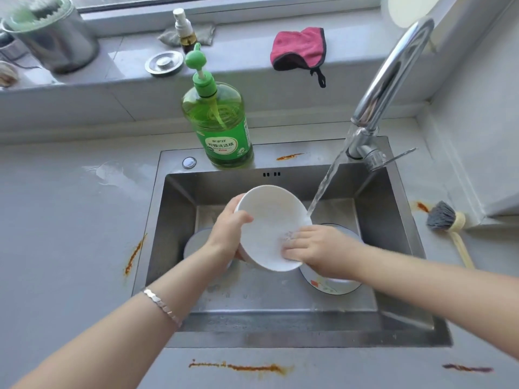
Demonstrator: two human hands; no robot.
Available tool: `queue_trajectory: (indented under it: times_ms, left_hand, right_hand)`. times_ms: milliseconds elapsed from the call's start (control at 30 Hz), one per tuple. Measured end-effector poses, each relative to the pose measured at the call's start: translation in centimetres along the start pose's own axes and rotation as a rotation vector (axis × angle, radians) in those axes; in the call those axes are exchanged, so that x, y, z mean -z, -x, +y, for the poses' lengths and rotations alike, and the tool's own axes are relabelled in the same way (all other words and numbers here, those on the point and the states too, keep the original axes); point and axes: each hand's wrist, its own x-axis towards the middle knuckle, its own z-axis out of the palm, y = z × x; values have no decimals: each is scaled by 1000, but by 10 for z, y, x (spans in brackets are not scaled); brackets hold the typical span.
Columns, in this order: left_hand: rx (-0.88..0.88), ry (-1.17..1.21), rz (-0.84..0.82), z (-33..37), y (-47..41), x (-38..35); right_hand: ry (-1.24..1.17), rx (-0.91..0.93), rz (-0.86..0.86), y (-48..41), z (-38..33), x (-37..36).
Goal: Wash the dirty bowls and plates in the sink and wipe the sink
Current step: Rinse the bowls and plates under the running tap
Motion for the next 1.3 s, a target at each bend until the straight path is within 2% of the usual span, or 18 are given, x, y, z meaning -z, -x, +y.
queue_trajectory:
  times_ms: [67, 133, 267, 333, 467, 567, 667, 733, 800, 867, 900, 1000, 1067, 1100, 1200, 1300]
  left_hand:
    - [116, -96, -127, 7, 2, 4]
    - [184, -168, -230, 10, 3, 7]
    - [233, -257, -327, 15, 0, 12]
    - [218, -262, -321, 16, -3, 14]
    - [230, -143, -178, 11, -6, 12]
    - [356, -77, -103, 8, -3, 8]
    - [514, 64, -151, 8, -3, 12]
    - [540, 115, -145, 10, -4, 17]
    - [509, 83, -150, 8, -8, 20]
    - [430, -39, -122, 2, -8, 16]
    - [354, -107, -88, -3, -6, 12]
    - [-50, -253, 38, -27, -7, -5]
    - [-294, -360, 34, -43, -4, -23]
    - [-358, -416, 10, -48, 0, -34]
    - [-497, -560, -20, -50, 13, -70]
    - [-432, -485, 37, -34, -6, -78]
  right_hand:
    - [124, 179, -110, -9, 25, 5]
    - [200, 321, -129, -27, 43, 11]
    - [389, 391, -170, -40, 49, 12]
    - [272, 307, -123, -29, 38, 4]
    - [-42, 13, -61, -1, 0, -6]
    - [-299, -185, 32, 9, -29, -2]
    - [-597, -429, 237, 5, -42, 2]
    - [-729, -552, 308, -3, -45, 4]
    - [-969, -684, 337, -12, -46, 5]
    - [-1282, -870, 464, -17, -46, 5]
    - [-1365, -972, 537, -19, -43, 5]
    - [-1528, -1248, 713, -23, -36, 10]
    - [-1703, -1343, 804, -23, -30, 12]
    - [-1778, -1354, 834, -23, -27, 13]
    - [-1847, -1431, 881, -23, -23, 19]
    - [-1787, -1471, 902, -22, -24, 22]
